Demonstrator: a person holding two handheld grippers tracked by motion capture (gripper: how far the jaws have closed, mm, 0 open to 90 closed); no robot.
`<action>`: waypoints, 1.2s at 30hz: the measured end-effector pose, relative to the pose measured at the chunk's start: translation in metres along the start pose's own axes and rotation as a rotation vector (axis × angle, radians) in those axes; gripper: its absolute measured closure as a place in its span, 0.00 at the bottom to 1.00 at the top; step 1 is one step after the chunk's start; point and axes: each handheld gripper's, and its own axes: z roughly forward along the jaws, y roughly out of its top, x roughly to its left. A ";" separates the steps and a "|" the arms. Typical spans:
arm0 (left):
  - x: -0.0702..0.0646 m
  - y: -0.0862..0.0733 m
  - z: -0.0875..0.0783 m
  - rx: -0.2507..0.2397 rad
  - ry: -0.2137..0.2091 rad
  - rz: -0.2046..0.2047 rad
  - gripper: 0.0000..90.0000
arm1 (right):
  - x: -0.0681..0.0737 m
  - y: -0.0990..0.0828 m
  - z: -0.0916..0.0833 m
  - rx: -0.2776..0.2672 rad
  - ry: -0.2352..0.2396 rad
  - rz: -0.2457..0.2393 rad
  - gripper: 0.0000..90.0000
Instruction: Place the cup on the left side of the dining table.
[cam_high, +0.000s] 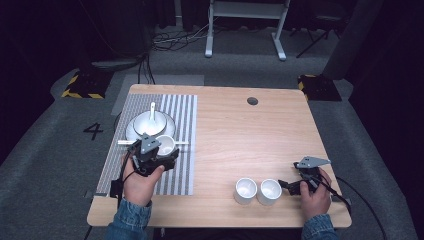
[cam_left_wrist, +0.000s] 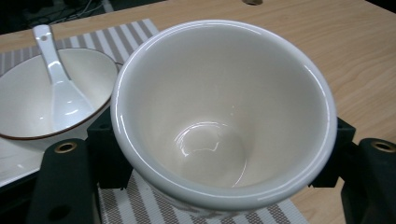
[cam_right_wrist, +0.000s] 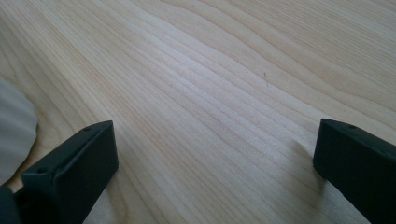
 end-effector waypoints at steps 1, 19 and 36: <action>0.002 0.000 0.000 0.001 0.008 0.000 0.30 | 0.000 0.000 0.000 0.000 0.000 0.000 0.00; 0.022 -0.007 0.024 0.077 0.029 -0.027 0.30 | 0.000 0.000 0.000 0.000 0.000 0.000 0.00; 0.022 -0.025 0.060 0.194 0.010 -0.033 0.30 | 0.000 0.000 0.000 0.000 0.000 0.000 0.00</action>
